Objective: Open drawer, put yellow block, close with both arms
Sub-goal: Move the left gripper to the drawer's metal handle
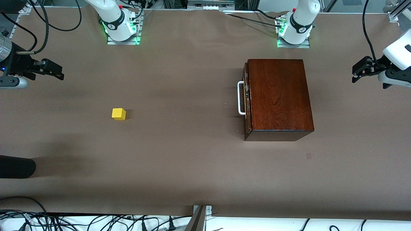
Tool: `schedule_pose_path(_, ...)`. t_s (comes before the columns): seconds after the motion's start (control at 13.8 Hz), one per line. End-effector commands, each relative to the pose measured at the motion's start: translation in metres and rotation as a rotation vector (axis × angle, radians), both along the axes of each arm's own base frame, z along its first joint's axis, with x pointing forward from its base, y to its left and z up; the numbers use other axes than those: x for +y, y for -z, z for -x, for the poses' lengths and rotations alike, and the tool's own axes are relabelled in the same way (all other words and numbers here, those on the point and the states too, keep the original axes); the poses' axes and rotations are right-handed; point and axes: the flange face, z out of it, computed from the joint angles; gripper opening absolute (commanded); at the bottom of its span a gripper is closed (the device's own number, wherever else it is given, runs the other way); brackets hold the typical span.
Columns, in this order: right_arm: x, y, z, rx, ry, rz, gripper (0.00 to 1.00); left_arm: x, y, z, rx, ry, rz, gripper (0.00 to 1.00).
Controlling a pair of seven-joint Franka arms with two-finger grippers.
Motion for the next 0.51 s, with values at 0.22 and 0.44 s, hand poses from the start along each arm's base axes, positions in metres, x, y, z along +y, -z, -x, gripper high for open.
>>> schedule_pose_path(0.22,0.0,-0.002,-0.003,-0.002,0.016,0.005,1.0,0.004,0.001,0.007,0.014,-0.016,-0.024,1.0)
schedule_pose_path(0.44,-0.001,-0.002,-0.003,-0.002,0.006,0.005,1.0,-0.003,0.017,0.009,0.108,-0.001,-0.028,1.0)
